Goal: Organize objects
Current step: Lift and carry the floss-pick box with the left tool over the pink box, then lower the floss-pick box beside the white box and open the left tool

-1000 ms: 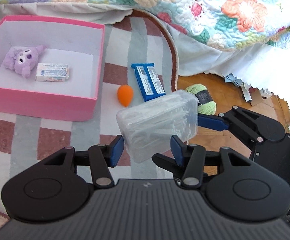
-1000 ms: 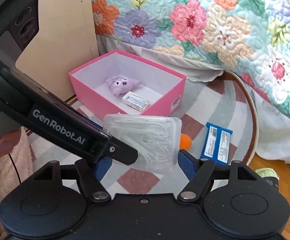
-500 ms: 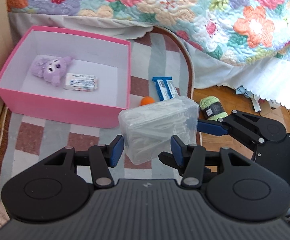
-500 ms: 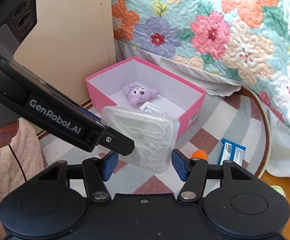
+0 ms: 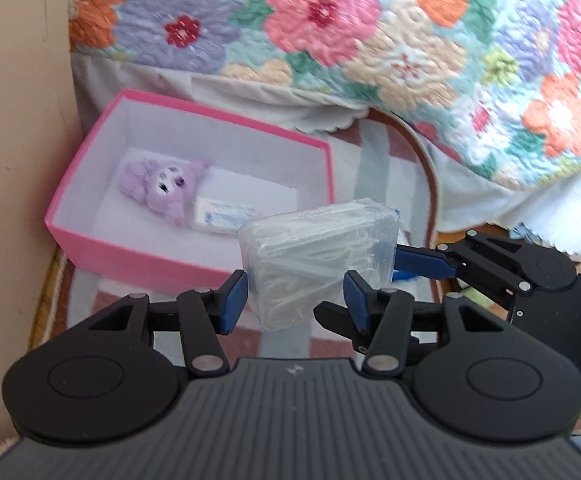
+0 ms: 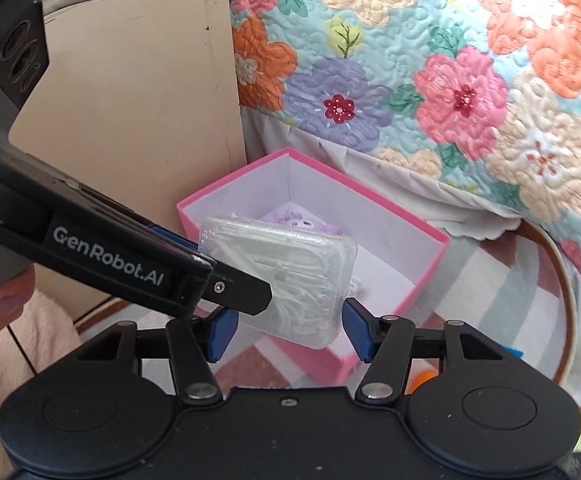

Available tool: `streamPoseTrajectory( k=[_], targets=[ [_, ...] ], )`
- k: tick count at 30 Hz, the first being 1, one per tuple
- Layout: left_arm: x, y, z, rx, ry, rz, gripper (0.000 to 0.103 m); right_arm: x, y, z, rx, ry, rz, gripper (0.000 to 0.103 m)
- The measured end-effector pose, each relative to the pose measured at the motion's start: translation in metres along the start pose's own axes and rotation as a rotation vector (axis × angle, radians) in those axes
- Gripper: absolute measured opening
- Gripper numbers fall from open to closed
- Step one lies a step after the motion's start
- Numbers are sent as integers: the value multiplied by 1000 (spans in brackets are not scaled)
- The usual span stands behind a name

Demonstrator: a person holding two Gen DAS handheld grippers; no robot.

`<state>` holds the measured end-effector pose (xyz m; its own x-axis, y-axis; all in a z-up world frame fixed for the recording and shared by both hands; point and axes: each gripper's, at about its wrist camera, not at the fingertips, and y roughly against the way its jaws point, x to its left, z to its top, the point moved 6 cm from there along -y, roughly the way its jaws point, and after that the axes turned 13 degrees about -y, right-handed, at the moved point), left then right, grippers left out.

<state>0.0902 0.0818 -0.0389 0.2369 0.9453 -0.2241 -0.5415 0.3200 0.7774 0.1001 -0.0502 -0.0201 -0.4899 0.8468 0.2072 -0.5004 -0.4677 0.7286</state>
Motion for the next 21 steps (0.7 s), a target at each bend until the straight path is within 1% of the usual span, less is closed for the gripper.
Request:
streamPoseTrajectory(
  k=[3, 5, 8, 11, 15, 17, 19, 21],
  targets=[
    [10, -10, 9, 19, -16, 47, 51, 5, -19, 7, 0, 15, -10, 63],
    [19, -16, 14, 28, -7, 55, 52, 6, -31, 12, -2, 7, -13, 63],
    [32, -30, 22, 48, 6, 57, 52, 0, -49, 20, 19, -40, -4, 63],
    [48, -49, 32, 69, 16, 56, 52, -6, -71, 27, 49, -78, -12, 63],
    [70, -83, 37, 137, 32, 51, 52, -22, -108, 28, 137, -208, 10, 63],
    [75, -95, 37, 152, 26, 58, 52, -28, -121, 26, 161, -254, 17, 63],
    [79, -105, 34, 165, 12, 78, 52, -29, -132, 23, 191, -250, 34, 63],
    [83, -113, 30, 175, 35, 63, 52, -29, -140, 18, 201, -240, 20, 63]
  ],
)
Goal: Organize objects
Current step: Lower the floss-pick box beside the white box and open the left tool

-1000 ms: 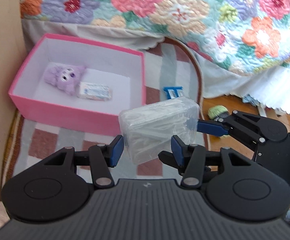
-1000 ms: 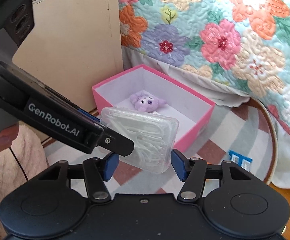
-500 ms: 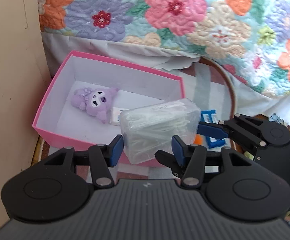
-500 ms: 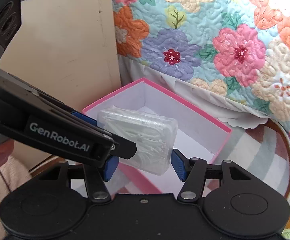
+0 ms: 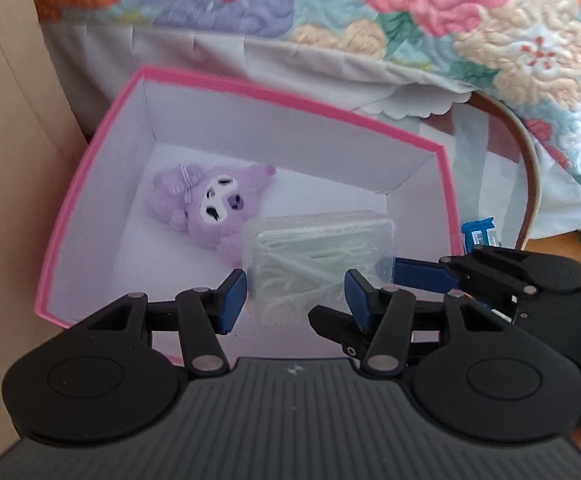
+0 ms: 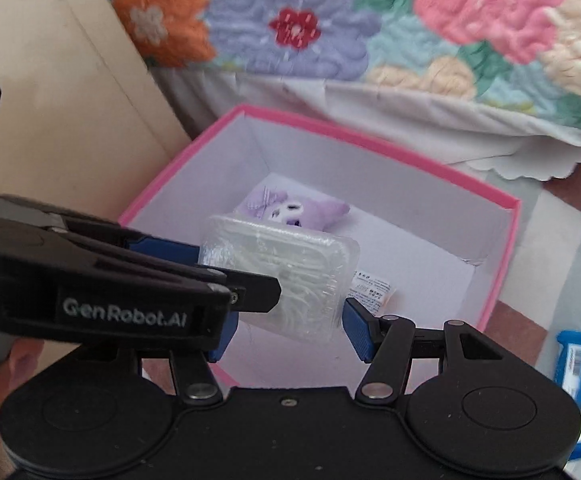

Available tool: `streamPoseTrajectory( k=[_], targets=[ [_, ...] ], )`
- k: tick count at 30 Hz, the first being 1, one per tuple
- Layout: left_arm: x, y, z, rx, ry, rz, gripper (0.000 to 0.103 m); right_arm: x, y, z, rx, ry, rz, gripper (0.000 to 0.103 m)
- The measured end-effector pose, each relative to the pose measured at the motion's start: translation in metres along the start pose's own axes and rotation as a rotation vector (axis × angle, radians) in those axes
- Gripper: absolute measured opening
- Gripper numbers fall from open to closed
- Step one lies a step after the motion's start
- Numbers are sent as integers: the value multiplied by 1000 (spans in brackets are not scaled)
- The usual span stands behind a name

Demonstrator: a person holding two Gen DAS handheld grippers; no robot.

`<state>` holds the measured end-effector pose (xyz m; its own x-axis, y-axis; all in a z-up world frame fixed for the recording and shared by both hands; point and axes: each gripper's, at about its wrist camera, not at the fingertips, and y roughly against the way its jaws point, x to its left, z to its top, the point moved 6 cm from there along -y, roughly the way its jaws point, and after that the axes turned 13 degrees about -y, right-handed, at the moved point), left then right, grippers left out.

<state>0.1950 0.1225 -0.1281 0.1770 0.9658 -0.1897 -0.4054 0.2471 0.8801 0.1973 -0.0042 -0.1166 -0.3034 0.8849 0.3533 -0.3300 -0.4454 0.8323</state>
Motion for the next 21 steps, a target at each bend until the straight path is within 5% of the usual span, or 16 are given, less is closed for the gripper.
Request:
streamPoseTrajectory(
  k=[11, 21],
  targets=[
    [16, -39, -10, 64, 1, -11, 52, -5, -42, -13, 166, -96, -19, 63],
    [28, -64, -18, 91, 69, -40, 49, -17, -61, -17, 206, -174, -22, 63]
  ],
)
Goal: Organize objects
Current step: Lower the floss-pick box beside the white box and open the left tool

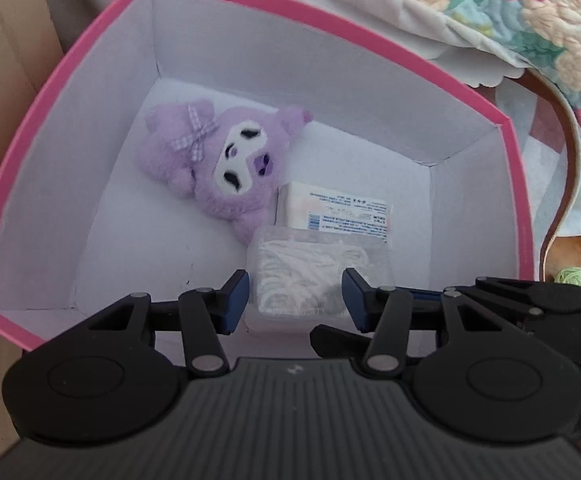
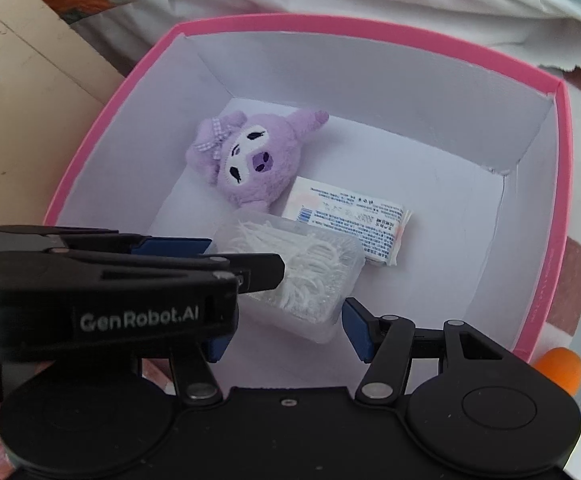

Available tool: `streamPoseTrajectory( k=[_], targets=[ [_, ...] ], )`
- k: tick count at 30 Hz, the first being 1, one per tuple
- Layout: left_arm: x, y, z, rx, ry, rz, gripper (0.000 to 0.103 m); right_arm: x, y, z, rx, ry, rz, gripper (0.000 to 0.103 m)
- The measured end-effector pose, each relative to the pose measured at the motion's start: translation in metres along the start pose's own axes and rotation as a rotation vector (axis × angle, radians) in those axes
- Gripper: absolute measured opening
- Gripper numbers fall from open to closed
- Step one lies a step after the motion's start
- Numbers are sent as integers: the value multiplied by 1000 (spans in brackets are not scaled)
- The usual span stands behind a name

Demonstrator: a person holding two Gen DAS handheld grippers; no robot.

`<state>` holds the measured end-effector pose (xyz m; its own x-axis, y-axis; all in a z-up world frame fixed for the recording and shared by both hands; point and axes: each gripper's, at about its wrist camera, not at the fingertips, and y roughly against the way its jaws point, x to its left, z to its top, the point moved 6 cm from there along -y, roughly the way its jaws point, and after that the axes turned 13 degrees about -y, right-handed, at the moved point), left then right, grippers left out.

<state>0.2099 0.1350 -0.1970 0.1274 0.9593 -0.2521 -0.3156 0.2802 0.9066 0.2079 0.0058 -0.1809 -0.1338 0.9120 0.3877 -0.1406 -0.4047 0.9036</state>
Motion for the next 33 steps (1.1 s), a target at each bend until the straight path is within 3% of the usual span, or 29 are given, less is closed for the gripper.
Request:
streamPoseTrajectory(
  k=[4, 10, 19, 28, 33],
  targets=[
    [5, -7, 1, 0, 0, 10, 49, -1, -5, 3, 45, -31, 24, 63],
    [11, -12, 0, -12, 10, -26, 49, -3, -6, 5, 46, -44, 13, 63],
    [16, -9, -5, 1, 9, -2, 45, -5, -12, 5, 61, -70, 37, 63],
    [14, -9, -7, -6, 4, 15, 41, -1, -3, 8, 46, -31, 24, 63],
    [9, 0, -7, -20, -8, 25, 40, 2, 24, 5, -34, 30, 26, 65]
  ],
)
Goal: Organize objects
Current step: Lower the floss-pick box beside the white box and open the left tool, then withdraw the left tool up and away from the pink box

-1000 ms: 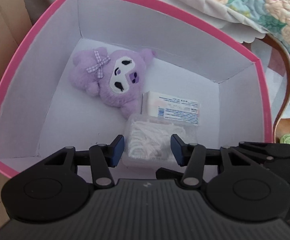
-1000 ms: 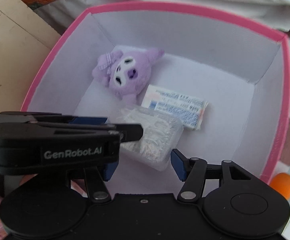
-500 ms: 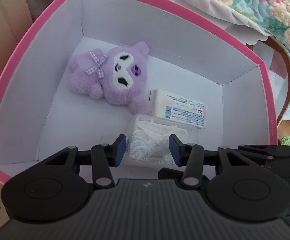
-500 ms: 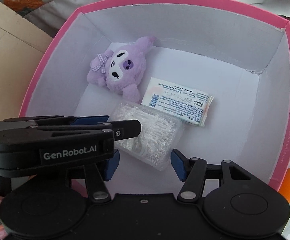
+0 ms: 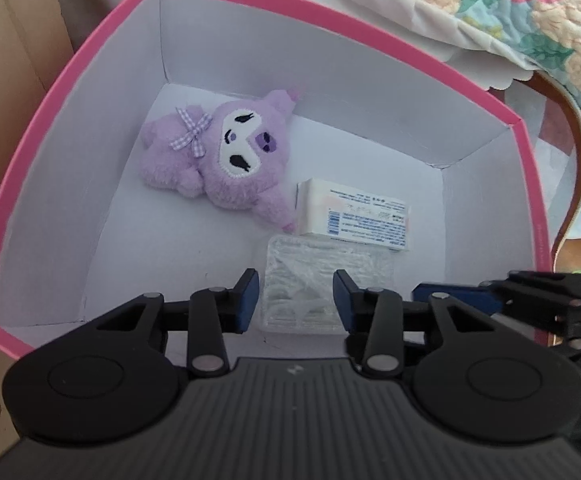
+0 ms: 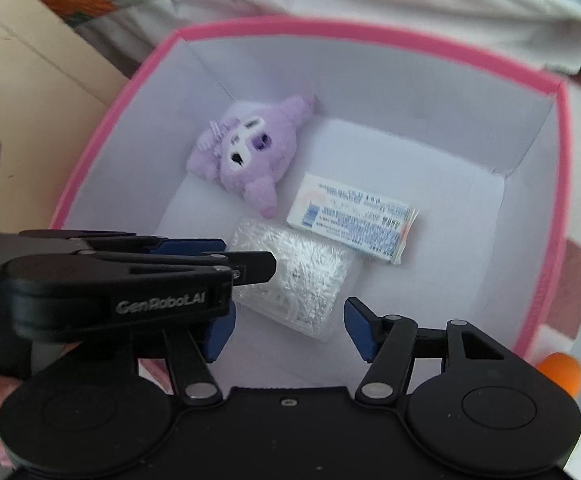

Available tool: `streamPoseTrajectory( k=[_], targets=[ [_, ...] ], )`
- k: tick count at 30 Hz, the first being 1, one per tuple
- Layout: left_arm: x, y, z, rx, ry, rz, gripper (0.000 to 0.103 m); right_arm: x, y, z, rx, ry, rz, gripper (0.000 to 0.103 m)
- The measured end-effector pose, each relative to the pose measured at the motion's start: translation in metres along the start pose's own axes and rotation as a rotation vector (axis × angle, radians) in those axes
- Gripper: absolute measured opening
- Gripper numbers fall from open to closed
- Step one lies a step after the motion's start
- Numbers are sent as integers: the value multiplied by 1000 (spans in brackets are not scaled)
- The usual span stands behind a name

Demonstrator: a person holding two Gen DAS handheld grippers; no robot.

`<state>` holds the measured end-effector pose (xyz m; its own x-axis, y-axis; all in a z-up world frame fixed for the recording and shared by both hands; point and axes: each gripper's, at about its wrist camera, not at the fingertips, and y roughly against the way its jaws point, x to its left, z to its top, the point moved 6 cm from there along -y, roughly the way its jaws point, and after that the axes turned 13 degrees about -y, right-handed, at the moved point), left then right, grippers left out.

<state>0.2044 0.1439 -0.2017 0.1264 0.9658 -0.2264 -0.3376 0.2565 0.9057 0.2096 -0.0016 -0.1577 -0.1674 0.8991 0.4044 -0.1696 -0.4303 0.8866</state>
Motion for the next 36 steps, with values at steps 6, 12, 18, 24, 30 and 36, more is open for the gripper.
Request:
streamPoseTrajectory(
  k=[6, 12, 18, 24, 30, 36],
  targets=[
    [0, 21, -2, -28, 26, 29, 39, 2, 30, -8, -79, 101, -19, 65],
    [-14, 53, -7, -72, -14, 64, 41, 3, 71, -23, -149, 157, 2, 65],
    [-32, 88, -7, -100, -71, 129, 46, 14, 102, -34, -211, 227, -1, 65],
    [-48, 110, -11, -77, -95, 135, 51, 25, 127, -43, -245, 280, -2, 66],
    [-64, 144, -22, -101, -146, 160, 58, 34, 150, -59, -270, 354, 22, 66],
    [-80, 167, -36, -97, -146, 178, 65, 35, 168, -74, -280, 375, 43, 74]
  ],
)
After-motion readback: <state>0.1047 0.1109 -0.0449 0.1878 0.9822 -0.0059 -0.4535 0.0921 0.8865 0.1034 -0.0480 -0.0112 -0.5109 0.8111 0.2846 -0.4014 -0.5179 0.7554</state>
